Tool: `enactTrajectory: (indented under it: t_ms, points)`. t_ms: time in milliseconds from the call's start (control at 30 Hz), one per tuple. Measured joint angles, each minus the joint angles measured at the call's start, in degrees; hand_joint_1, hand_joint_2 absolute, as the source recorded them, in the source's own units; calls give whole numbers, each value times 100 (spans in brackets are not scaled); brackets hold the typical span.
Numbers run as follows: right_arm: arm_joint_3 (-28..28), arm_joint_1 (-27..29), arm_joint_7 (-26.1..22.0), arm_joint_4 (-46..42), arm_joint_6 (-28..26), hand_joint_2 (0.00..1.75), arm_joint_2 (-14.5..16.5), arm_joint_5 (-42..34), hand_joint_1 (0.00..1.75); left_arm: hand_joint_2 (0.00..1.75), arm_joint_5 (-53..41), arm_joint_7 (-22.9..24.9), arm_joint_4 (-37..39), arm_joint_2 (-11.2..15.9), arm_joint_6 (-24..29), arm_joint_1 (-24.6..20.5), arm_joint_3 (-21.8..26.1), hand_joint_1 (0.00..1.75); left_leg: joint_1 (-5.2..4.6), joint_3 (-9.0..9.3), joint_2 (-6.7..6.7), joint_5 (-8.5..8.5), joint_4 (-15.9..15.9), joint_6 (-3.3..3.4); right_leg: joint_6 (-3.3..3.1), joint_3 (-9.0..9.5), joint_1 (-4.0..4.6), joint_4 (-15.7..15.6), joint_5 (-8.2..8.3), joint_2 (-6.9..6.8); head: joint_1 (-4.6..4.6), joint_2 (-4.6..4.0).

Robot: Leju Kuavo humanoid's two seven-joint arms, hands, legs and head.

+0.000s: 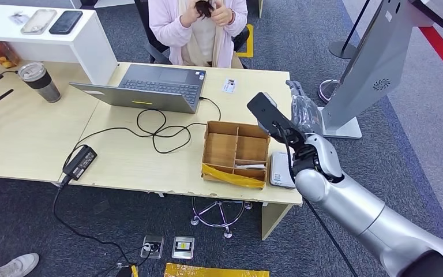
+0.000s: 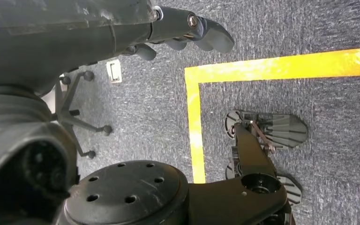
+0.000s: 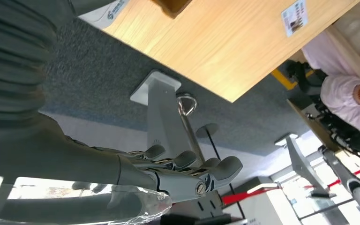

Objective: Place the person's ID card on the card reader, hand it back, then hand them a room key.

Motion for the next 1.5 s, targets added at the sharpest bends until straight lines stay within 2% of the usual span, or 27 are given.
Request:
enactTrajectory:
  t_ms: [133, 267, 400, 533, 700, 833, 1067, 1133, 1300, 1500]
  points:
    - [-55, 336, 443, -1028, 188, 175, -464, 671, 0, 0, 77, -2, 0, -1, 25, 4, -9, 0, 0, 0, 1, 0, 0, 0, 0, 0, 0, 0, 0, 0, 0, 0]
    - [-133, 658, 575, -2134, 490, 175, -850, 1161, 0, 0, 140, -2, 0, -5, 64, 4, -15, 0, 1, 1, 5, -1, 0, 0, 0, -1, 0, 1, 0, 0, 0, 0]
    - [-199, 900, 622, -2997, 732, 175, -1041, 1504, 0, 0, 200, -2, 0, -18, 110, 3, -15, 0, 1, 4, 10, -1, 0, 0, -1, 0, 1, 2, 0, 3, -1, 0]
    - [-227, 1208, 677, -3657, 838, 175, -1106, 2029, 0, 0, 246, -2, 0, -37, 140, 3, -15, 0, 1, 5, 10, -1, 0, -1, -1, 1, 1, 4, -1, 2, 1, 0]
    - [-349, 1716, 682, -4228, 868, 175, -1068, 2430, 0, 0, 273, -8, 0, -63, 144, -1, -16, 0, 1, 3, 9, -1, -1, -1, -1, 3, 1, 5, -1, 1, 1, 0]
    - [-506, 2128, 677, -4529, 873, 175, -924, 2712, 0, 0, 306, -22, 0, -71, 151, -2, -17, 0, 1, 3, 9, -1, -1, -1, -2, 2, 1, 5, -2, 1, -1, 0]
    - [-712, 2615, 625, -4610, 654, 175, -571, 2634, 0, 0, 344, -22, 0, -73, 223, -3, -21, 0, 1, 3, 10, -1, -1, -1, -5, 2, 1, 7, -4, 1, 0, 0]
    - [-754, 2708, 641, -4605, 568, 175, -489, 2871, 0, 0, 345, -21, 0, -76, 225, -3, -23, 0, 1, 3, 10, -1, -1, -1, -6, 1, 1, 8, -4, 2, -1, 0]
    - [-911, 2877, 683, -4552, 444, 175, -334, 4111, 0, 0, 324, 30, 0, -104, 242, -3, -109, 0, 0, 3, 10, -1, -1, -1, -6, 1, 0, 8, -5, 1, 0, 0]
    - [-1125, 2994, 684, -4318, 451, 175, -113, 4367, 0, 0, 324, 78, 0, -110, 239, -6, -186, 0, 0, 3, 10, -1, -1, -1, -7, 1, 1, 8, -5, 2, -1, 0]
